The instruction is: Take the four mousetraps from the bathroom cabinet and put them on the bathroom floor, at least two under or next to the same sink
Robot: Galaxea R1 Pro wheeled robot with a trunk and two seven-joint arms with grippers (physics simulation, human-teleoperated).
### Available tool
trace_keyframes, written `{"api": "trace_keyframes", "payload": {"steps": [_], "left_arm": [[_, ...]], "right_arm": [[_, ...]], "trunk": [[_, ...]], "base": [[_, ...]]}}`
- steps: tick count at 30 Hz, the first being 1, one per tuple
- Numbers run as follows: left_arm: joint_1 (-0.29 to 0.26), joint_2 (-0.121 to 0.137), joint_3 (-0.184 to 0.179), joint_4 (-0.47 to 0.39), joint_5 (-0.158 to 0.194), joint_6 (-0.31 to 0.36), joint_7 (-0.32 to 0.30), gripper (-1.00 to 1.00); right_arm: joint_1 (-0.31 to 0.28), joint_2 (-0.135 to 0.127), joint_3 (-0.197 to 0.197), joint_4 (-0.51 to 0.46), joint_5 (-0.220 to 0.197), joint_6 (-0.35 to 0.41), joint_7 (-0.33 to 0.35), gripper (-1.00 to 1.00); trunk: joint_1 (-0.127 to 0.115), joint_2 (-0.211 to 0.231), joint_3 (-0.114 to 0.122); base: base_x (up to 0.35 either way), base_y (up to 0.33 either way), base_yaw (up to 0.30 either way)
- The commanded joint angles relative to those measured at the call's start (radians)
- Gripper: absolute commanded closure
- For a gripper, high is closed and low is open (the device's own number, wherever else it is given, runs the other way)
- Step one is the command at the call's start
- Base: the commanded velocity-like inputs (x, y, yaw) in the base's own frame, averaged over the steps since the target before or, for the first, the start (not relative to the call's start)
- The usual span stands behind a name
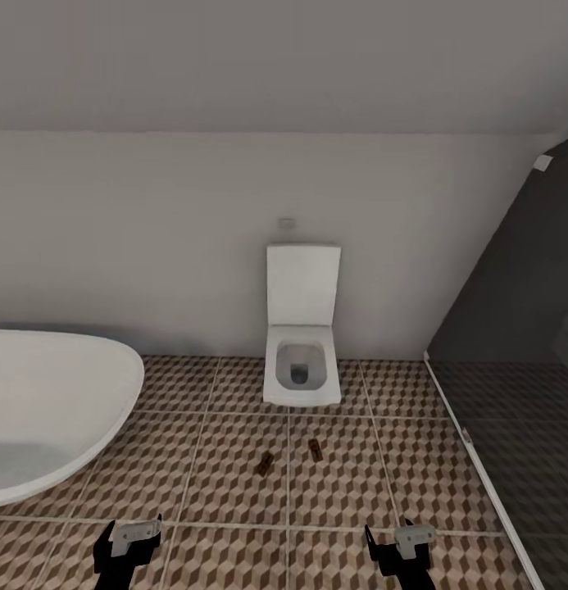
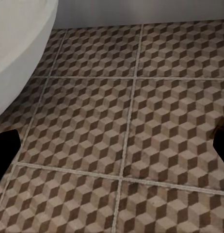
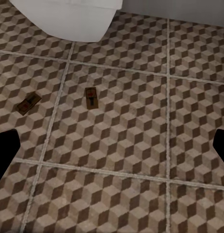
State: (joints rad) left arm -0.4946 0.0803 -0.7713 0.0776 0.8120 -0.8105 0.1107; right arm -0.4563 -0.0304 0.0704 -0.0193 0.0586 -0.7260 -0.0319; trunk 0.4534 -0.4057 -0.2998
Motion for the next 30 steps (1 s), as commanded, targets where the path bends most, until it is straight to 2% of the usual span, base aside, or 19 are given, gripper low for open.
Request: {"api": "trace_keyframes", "payload": {"steps": [1, 30], "left_arm": [[-0.001, -0.001, -0.006, 0.002, -0.007, -0.002, 0.010, -1.00], [-0.001, -0.001, -0.006, 0.002, -0.007, -0.002, 0.010, -1.00]], "right_arm": [[-0.001, 0.000, 0.006, 0.001, 0.001, -0.003, -0.003, -1.00], [-0.001, 0.000, 0.006, 0.001, 0.001, -0.003, -0.003, -1.00]], "trunk": [[-0.003, 0.006, 0.003], [-0.003, 0.006, 0.050]], "base": [[0.000, 0.000, 0.000], [0.000, 0.000, 0.000]]}}
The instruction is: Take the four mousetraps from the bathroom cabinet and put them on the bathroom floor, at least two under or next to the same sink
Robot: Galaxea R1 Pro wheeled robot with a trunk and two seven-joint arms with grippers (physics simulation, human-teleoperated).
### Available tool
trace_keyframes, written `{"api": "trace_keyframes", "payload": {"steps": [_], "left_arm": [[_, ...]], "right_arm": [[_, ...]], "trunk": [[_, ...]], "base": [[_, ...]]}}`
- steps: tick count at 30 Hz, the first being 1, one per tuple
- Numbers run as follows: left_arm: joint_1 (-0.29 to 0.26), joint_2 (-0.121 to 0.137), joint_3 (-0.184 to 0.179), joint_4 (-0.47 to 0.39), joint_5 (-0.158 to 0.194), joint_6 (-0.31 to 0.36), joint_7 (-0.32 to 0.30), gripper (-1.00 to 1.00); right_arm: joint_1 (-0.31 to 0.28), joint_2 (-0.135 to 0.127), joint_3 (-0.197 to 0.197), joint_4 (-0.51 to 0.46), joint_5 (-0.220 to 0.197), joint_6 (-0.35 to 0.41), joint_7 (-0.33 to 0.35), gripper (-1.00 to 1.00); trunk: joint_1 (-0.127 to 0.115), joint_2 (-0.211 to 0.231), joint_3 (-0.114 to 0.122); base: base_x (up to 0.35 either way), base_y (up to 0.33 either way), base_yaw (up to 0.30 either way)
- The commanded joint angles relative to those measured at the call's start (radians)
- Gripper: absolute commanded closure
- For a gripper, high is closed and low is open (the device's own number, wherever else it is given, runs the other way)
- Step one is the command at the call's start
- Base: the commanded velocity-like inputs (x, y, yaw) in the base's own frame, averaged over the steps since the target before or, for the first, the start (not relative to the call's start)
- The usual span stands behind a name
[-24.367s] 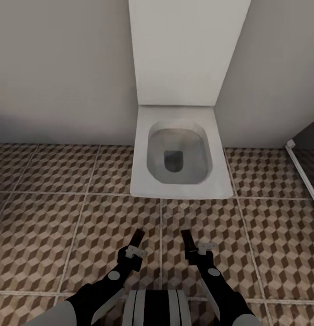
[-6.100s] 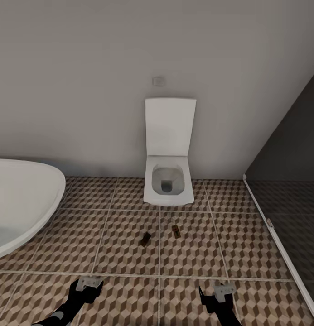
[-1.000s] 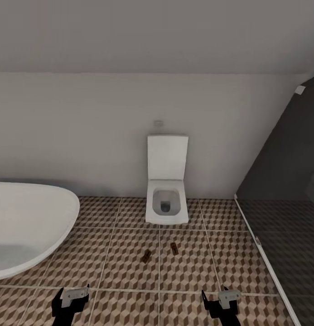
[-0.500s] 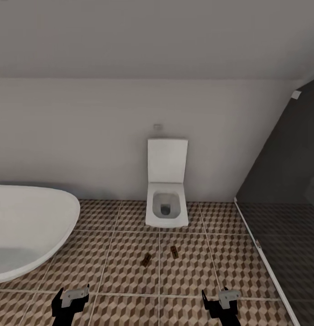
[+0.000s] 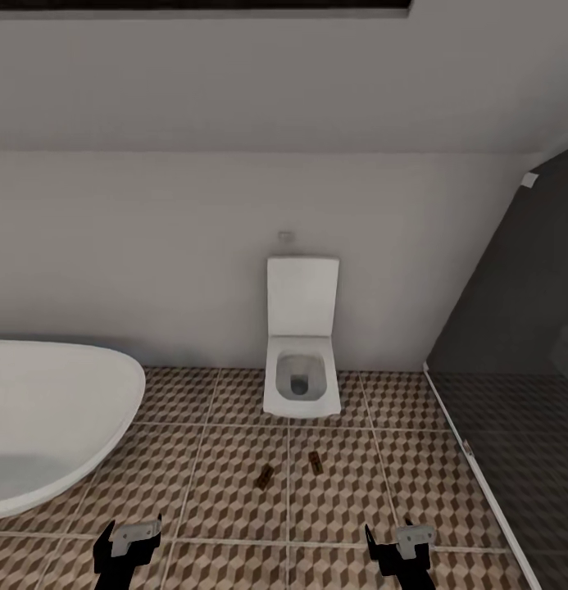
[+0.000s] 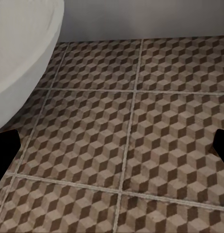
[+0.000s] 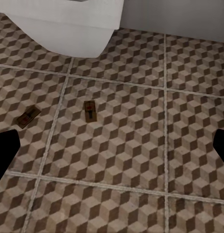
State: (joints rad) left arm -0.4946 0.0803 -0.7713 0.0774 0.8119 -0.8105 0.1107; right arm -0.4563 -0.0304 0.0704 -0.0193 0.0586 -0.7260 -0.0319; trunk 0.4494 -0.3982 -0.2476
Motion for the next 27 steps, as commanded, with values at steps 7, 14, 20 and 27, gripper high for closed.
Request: {"api": "trace_keyframes", "payload": {"steps": [7, 14, 20, 27], "left_arm": [[-0.001, -0.001, -0.006, 0.002, -0.007, -0.002, 0.010, -1.00], [-0.001, -0.001, -0.006, 0.002, -0.007, -0.002, 0.010, -1.00], [-0.001, -0.001, -0.006, 0.002, -0.007, -0.002, 0.010, -1.00], [-0.001, -0.001, -0.006, 0.002, -0.007, -0.002, 0.010, -1.00]], "right_arm": [[-0.001, 0.000, 0.006, 0.001, 0.001, -0.003, -0.003, -1.00], [-0.001, 0.000, 0.006, 0.001, 0.001, -0.003, -0.003, -1.00], [-0.001, 0.000, 0.006, 0.001, 0.001, -0.003, -0.003, -1.00], [-0.001, 0.000, 0.006, 0.001, 0.001, -0.003, -0.003, -1.00]], "trunk": [[0.001, -0.002, 0.010], [0.001, -0.002, 0.021], [0.001, -0.002, 0.031], [0.001, -0.002, 0.042]], "base": [[0.000, 0.000, 0.000], [0.000, 0.000, 0.000], [0.000, 0.000, 0.000], [0.000, 0.000, 0.000]]}}
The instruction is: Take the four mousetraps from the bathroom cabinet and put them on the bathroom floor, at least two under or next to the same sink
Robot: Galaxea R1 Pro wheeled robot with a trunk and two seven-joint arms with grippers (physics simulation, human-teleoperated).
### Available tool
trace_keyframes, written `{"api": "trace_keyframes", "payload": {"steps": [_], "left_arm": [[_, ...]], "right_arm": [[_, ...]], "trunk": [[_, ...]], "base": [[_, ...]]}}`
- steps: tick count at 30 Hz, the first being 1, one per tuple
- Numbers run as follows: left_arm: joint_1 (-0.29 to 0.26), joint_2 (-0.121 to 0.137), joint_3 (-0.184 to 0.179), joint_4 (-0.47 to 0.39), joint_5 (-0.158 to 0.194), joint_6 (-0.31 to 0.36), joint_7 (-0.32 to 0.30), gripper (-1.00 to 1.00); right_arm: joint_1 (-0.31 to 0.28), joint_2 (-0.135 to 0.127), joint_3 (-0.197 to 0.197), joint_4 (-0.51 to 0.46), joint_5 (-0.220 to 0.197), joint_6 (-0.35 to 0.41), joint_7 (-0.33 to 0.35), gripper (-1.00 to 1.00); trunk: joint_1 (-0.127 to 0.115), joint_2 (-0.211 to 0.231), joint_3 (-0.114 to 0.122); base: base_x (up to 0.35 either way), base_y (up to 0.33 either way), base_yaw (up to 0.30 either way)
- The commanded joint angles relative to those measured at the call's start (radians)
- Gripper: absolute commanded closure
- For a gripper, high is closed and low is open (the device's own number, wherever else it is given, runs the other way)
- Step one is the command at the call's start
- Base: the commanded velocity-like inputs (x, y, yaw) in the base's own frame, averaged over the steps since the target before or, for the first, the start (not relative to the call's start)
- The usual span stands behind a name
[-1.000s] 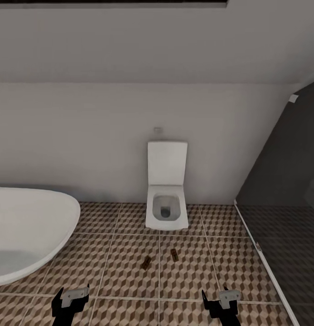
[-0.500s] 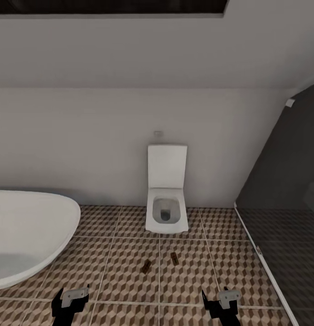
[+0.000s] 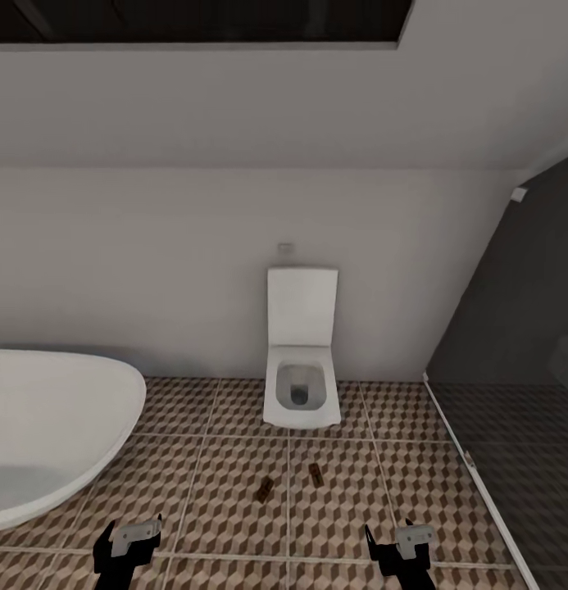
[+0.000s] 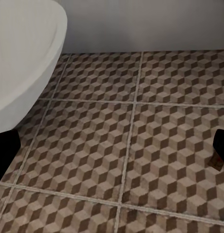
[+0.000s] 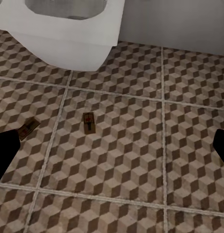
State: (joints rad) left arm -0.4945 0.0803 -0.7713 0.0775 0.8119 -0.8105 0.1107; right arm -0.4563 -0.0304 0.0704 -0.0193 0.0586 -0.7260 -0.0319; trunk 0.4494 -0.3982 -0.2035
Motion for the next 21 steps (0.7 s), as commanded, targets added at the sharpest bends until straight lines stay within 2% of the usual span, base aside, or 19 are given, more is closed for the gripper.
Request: {"api": "trace_keyframes", "payload": {"steps": [1, 21], "left_arm": [[-0.001, -0.001, -0.006, 0.002, -0.007, -0.002, 0.010, -1.00], [-0.001, -0.001, -0.006, 0.002, -0.007, -0.002, 0.010, -1.00]], "right_arm": [[-0.001, 0.000, 0.006, 0.001, 0.001, -0.003, -0.003, -1.00], [-0.001, 0.000, 0.006, 0.001, 0.001, -0.003, -0.003, -1.00]], "trunk": [[0.001, -0.002, 0.000], [0.001, -0.002, 0.032]], "base": [[0.000, 0.000, 0.000], [0.000, 0.000, 0.000]]}}
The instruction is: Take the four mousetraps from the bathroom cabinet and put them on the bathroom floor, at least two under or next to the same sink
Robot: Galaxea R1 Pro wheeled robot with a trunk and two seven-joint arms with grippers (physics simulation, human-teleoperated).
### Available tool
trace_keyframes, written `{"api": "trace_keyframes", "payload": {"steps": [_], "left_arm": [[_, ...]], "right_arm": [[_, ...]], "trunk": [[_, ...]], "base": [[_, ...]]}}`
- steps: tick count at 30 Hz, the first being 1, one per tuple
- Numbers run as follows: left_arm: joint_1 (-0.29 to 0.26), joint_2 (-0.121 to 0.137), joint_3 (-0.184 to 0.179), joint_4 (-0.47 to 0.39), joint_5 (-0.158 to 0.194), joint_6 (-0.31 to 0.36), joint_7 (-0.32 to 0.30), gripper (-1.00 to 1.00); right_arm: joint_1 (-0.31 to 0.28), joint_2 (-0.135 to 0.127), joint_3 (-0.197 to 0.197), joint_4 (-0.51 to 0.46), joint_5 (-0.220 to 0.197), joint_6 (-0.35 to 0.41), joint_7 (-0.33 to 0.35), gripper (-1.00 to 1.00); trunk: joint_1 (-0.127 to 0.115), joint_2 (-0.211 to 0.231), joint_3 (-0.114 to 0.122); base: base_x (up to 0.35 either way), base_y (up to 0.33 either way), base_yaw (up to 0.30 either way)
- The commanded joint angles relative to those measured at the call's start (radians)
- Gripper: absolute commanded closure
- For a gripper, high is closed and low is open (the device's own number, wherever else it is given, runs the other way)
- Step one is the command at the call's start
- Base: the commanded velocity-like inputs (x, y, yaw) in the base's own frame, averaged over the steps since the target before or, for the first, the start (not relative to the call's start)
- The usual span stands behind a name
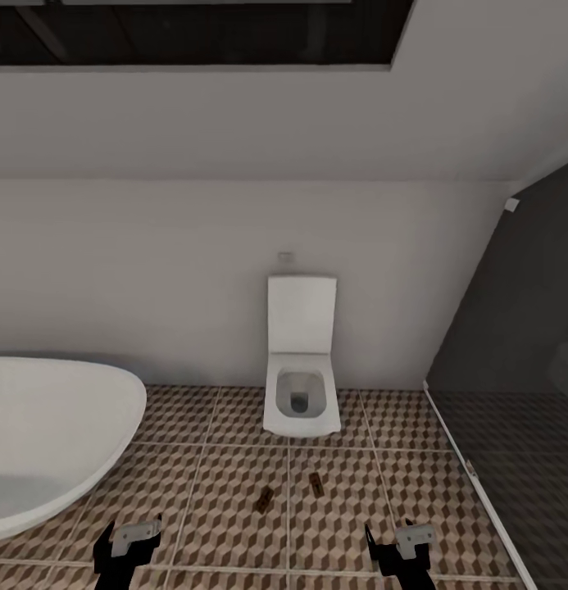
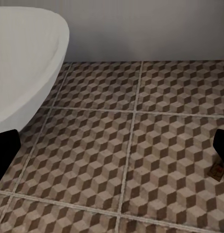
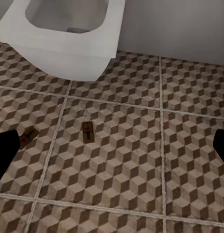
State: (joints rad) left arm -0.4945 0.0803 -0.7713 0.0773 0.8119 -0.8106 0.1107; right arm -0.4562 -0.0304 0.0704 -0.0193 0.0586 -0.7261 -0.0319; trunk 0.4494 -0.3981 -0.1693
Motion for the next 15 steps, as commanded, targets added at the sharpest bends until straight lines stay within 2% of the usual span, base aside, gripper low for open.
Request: {"api": "trace_keyframes", "payload": {"steps": [1, 15], "left_arm": [[-0.001, -0.001, -0.006, 0.002, -0.007, -0.002, 0.010, -1.00], [-0.001, -0.001, -0.006, 0.002, -0.007, -0.002, 0.010, -1.00]], "right_arm": [[-0.001, 0.000, 0.006, 0.001, 0.001, -0.003, -0.003, -1.00], [-0.001, 0.000, 0.006, 0.001, 0.001, -0.003, -0.003, -1.00]], "trunk": [[0.001, -0.002, 0.000], [0.001, -0.002, 0.022]], "base": [[0.000, 0.000, 0.000], [0.000, 0.000, 0.000]]}}
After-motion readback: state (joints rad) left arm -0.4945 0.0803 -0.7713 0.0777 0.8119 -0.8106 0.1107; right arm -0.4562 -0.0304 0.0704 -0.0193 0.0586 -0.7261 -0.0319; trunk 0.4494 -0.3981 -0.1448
